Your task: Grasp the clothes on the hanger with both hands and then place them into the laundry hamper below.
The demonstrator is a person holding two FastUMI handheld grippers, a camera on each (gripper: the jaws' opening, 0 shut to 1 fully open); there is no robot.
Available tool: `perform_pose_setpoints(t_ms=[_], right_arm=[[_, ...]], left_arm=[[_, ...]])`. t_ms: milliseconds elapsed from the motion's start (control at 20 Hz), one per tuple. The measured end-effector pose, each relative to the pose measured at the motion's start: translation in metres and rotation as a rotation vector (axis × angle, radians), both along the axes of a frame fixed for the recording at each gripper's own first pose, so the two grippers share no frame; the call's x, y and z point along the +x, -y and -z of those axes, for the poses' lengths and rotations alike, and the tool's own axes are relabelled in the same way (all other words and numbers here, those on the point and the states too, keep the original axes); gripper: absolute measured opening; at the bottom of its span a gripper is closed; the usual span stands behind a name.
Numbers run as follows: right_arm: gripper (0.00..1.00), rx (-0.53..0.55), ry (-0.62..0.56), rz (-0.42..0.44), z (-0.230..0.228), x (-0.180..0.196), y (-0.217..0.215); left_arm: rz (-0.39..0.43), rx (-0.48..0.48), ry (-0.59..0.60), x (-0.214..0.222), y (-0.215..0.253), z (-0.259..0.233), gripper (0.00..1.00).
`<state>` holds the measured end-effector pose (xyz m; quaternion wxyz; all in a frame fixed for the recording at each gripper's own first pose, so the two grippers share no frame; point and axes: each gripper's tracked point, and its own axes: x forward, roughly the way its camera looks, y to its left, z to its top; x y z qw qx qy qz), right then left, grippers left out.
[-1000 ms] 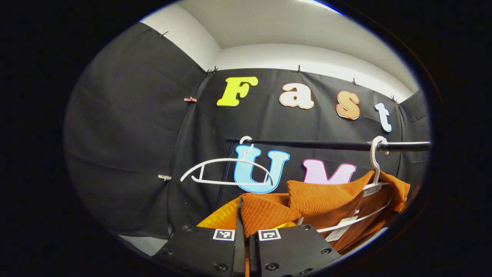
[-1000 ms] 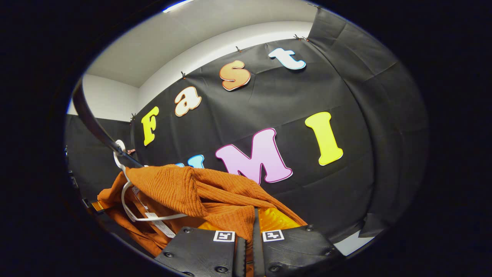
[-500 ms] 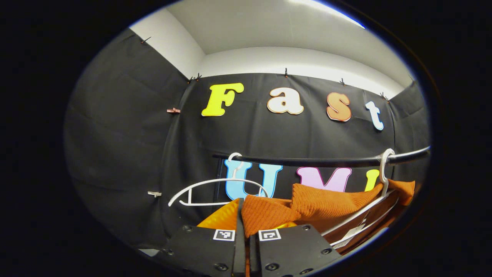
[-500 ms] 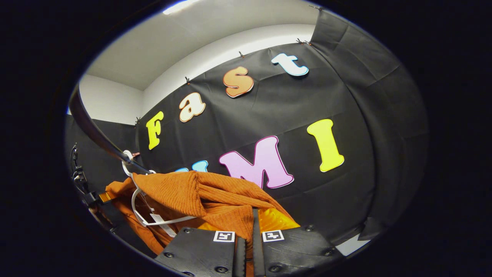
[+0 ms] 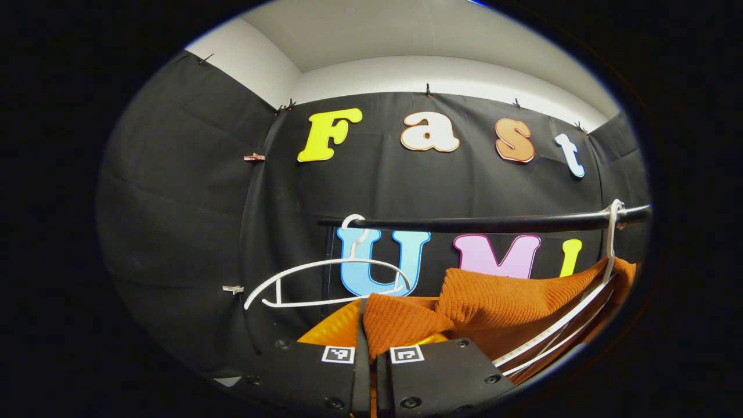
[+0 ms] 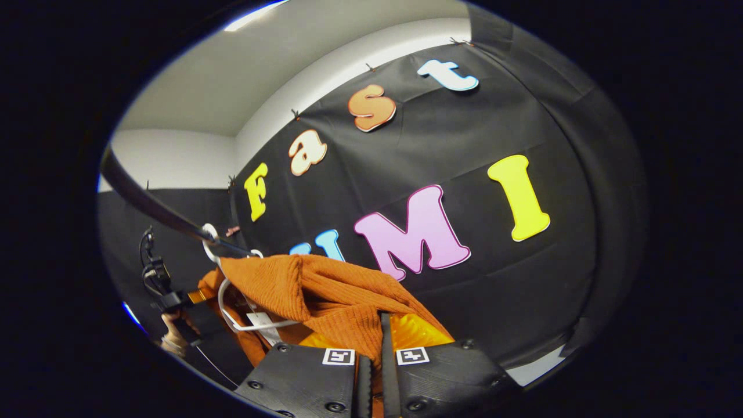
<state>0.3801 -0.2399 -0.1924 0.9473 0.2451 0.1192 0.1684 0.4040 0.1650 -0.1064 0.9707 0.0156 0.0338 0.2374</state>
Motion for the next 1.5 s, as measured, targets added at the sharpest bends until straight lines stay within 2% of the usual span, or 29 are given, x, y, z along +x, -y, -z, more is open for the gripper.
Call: perform_pose_setpoints(t_ms=[100, 250, 300, 350, 400, 500, 600, 700, 750, 900, 1150, 1300, 1350, 1500], right_arm=[[0.12, 0.103, -0.007, -0.141, -0.006, -0.017, -0.045], [0.12, 0.192, 0.029, -0.321, -0.018, -0.031, -0.080], [0.08, 0.247, 0.067, -0.366, -0.033, -0.039, -0.088], [0.12, 0.313, 0.119, -0.395, -0.054, -0.046, -0.090], [0.08, 0.380, 0.165, -0.393, -0.072, -0.043, -0.085], [0.11, 0.464, 0.213, -0.303, -0.086, -0.018, -0.053], [0.11, 0.505, 0.196, -0.166, -0.073, 0.016, -0.022], [0.12, 0.455, 0.139, -0.029, -0.043, 0.037, 0.000], [0.11, 0.398, 0.114, 0.004, -0.027, 0.041, 0.006], [0.11, 0.285, 0.076, 0.061, 0.000, 0.039, 0.018], [0.11, 0.246, 0.020, 0.075, 0.016, 0.046, 0.016], [0.12, 0.235, 0.013, 0.092, 0.029, 0.045, 0.019], [0.12, 0.209, -0.012, 0.099, 0.040, 0.045, 0.018], [0.12, 0.092, -0.144, 0.119, 0.095, 0.033, 0.017]], left_arm=[[-0.048, -0.008, -0.018, 0.004, -0.022, 0.003, 0.08], [-0.064, -0.066, 0.009, 0.011, -0.036, -0.004, 0.07], [-0.068, -0.065, 0.021, 0.010, -0.038, -0.005, 0.08], [-0.072, -0.057, 0.025, 0.011, -0.039, -0.007, 0.08], [-0.074, -0.050, 0.024, 0.012, -0.040, -0.006, 0.08], [-0.065, -0.042, 0.009, 0.015, -0.037, -0.004, 0.08], [-0.019, -0.045, 0.001, 0.015, -0.025, 0.001, 0.08], [0.048, -0.043, -0.014, 0.015, -0.006, 0.009, 0.08], [0.073, -0.025, -0.035, 0.015, 0.002, 0.014, 0.08], [0.131, -0.026, -0.061, 0.008, 0.015, 0.029, 0.08], [0.170, -0.172, 0.015, -0.005, 0.017, 0.034, 0.08], [0.191, -0.222, 0.020, -0.013, 0.027, 0.046, 0.08], [0.192, -0.238, 0.012, -0.012, 0.028, 0.052, 0.08], [0.134, -0.216, -0.136, -0.032, 0.022, 0.100, 0.08]])
